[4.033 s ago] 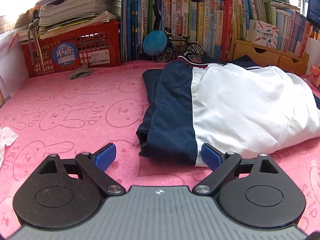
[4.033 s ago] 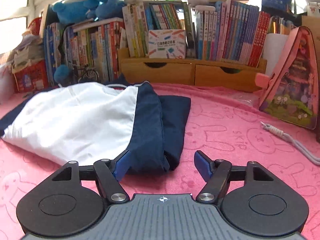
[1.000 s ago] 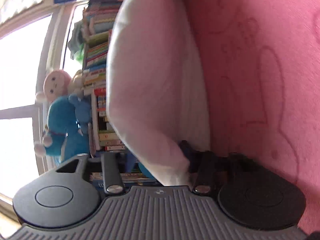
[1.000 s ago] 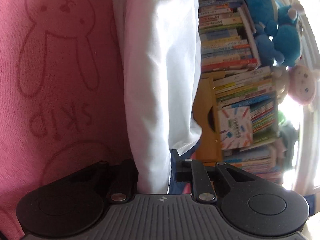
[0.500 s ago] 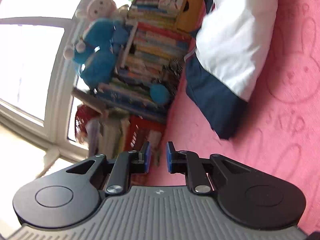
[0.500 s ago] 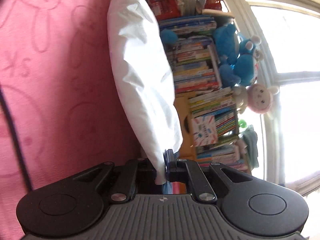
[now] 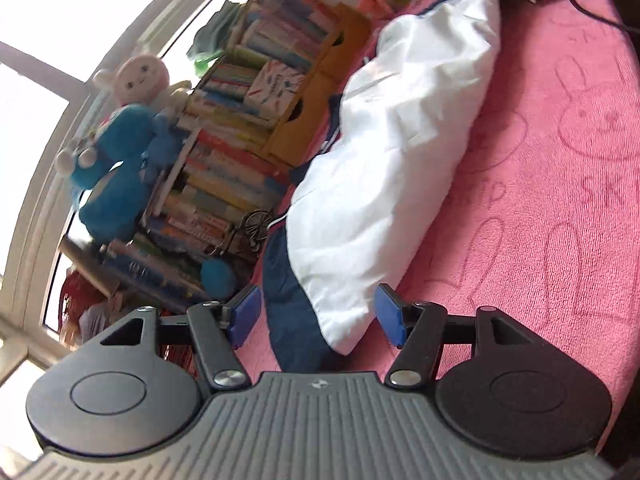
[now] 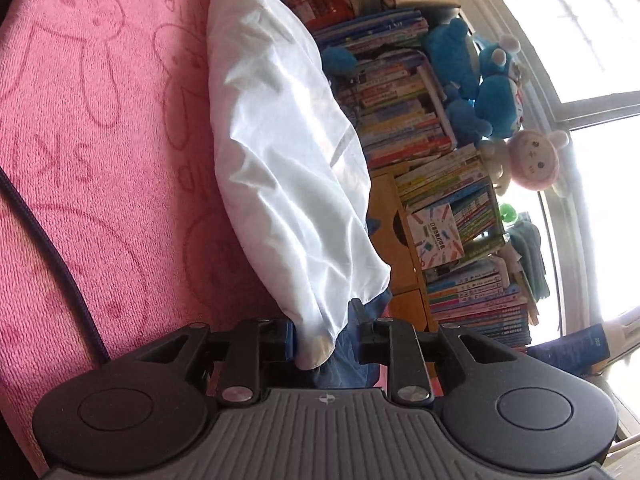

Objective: Fold clothes
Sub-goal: 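Fold the jacket over lengthwise with both grippers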

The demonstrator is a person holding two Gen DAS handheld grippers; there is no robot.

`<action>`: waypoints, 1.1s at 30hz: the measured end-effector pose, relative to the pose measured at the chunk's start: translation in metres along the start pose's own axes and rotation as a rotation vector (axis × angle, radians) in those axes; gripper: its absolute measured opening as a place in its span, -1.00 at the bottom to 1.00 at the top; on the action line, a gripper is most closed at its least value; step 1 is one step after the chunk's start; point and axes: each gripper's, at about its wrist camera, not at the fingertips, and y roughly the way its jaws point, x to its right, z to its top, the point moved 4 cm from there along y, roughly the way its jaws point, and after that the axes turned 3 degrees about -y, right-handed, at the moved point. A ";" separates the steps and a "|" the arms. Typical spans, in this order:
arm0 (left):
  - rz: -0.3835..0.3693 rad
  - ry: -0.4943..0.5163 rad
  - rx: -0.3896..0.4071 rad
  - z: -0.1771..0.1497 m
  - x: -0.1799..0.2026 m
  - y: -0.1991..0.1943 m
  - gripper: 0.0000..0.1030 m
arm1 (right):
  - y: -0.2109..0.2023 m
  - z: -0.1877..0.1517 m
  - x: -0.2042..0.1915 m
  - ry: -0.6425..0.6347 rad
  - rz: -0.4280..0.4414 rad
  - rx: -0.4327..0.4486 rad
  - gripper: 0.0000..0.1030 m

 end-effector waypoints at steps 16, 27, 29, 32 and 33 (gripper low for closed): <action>-0.063 0.608 -0.100 -0.015 0.011 0.102 0.00 | 0.012 -0.007 0.005 0.023 -0.020 -0.010 -0.35; -0.134 0.459 -0.258 -0.032 0.034 0.049 -0.88 | 0.060 0.003 0.025 -0.041 -0.073 0.045 -0.56; -0.118 0.452 -0.260 -0.034 0.037 0.044 -0.87 | 0.054 -0.004 0.024 -0.068 -0.075 0.050 -0.62; -0.131 0.368 -0.279 -0.027 0.036 0.039 -0.87 | 0.036 -0.021 0.015 -0.123 -0.074 0.043 -0.77; -0.143 0.344 -0.279 -0.025 0.035 0.035 -0.86 | 0.030 -0.027 0.013 -0.139 -0.084 0.038 -0.80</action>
